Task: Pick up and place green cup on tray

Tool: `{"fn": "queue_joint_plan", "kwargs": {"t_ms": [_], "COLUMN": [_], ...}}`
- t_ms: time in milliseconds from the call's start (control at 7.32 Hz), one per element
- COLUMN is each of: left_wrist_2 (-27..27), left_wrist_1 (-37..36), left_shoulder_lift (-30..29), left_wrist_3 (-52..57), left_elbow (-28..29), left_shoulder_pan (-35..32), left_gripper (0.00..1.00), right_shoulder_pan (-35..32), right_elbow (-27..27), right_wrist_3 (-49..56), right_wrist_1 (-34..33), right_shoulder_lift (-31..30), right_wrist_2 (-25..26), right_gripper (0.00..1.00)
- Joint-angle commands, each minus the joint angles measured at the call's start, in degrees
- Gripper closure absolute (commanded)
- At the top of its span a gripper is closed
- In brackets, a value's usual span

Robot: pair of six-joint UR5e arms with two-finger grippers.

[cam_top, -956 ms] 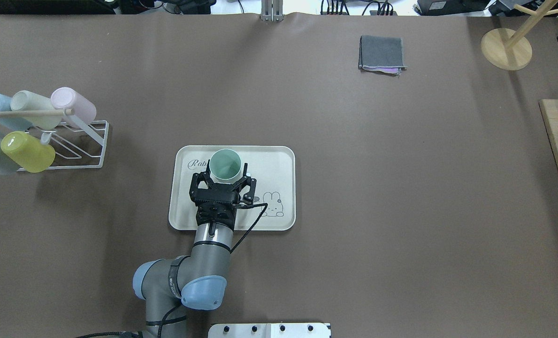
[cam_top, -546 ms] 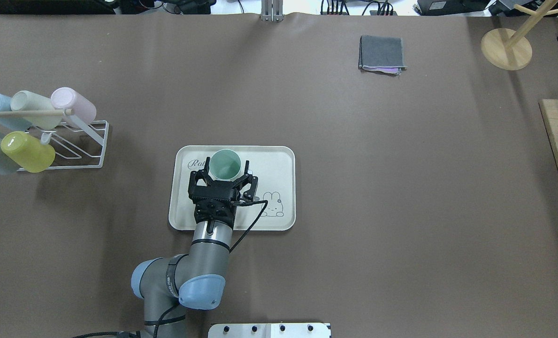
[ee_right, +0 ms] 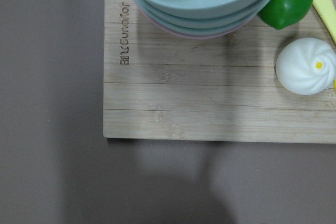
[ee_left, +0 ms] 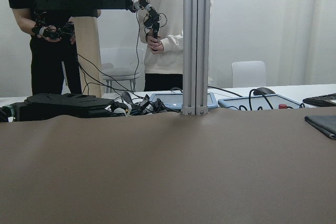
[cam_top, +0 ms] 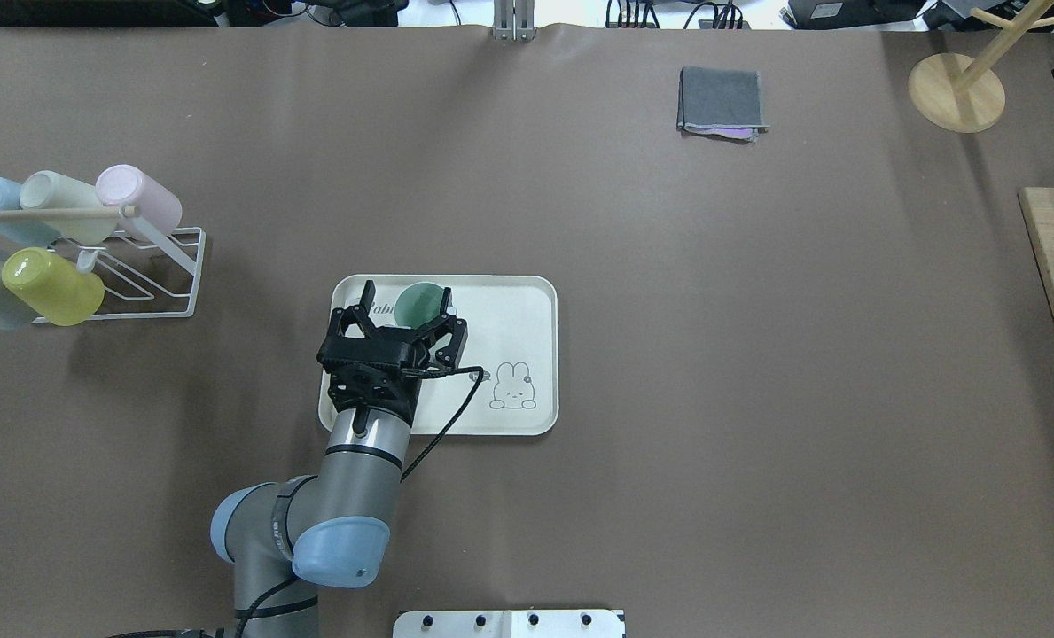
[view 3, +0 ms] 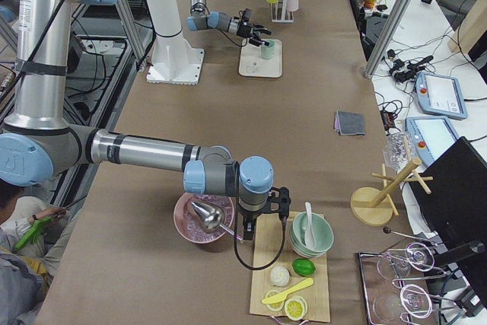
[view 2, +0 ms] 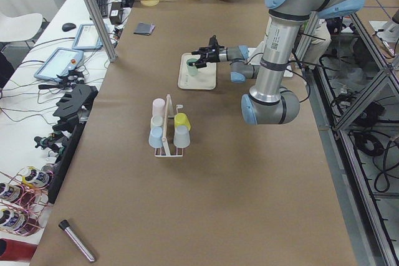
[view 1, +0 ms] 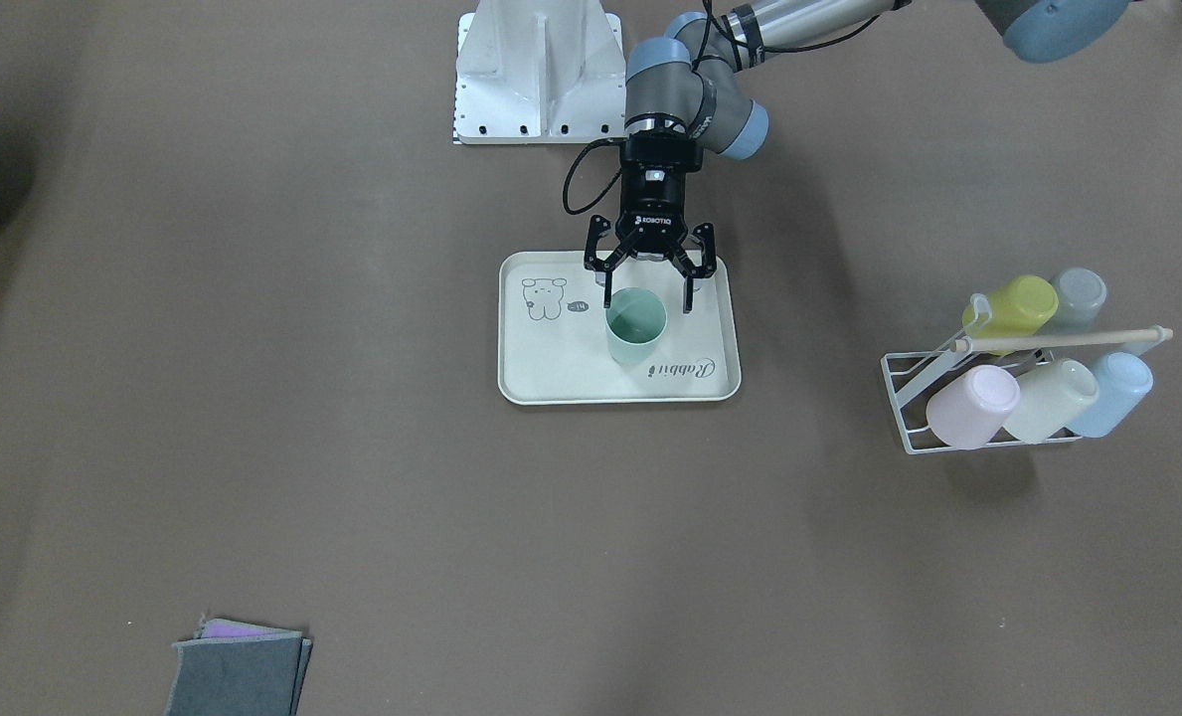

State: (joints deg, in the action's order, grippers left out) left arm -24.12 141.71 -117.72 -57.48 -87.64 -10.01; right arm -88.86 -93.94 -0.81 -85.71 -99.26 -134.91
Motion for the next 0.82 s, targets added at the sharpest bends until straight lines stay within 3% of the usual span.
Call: {"fn": "queue_joint_plan", "kwargs": {"t_ms": [0, 273, 410, 683], "left_wrist_2": [-2.06, -8.18, -10.92, -27.21], "left_wrist_1": [-0.38, 0.49, 0.50, 2.16], "left_shoulder_lift": [7.11, 17.56, 22.75, 26.99], "left_wrist_3": [4.46, 5.80, 5.80, 5.36], "left_elbow": [-11.53, -22.87, -25.88, -26.09], "left_shoulder_pan": [-0.27, -1.50, -3.42, -15.32], "left_gripper": [0.02, 0.02, 0.02, 0.02], "right_shoulder_pan": [0.00, 0.00, 0.00, 0.00], "right_elbow": [-0.10, -0.10, -0.10, -0.10], "right_wrist_3": [-0.07, 0.01, -0.07, -0.16], "right_wrist_1": [0.01, 0.01, -0.07, 0.01], "right_shoulder_lift": [0.30, -0.14, 0.12, 0.47], "right_wrist_2": [0.00, 0.00, 0.00, 0.00], "right_gripper": [0.00, 0.00, 0.00, 0.00]}}
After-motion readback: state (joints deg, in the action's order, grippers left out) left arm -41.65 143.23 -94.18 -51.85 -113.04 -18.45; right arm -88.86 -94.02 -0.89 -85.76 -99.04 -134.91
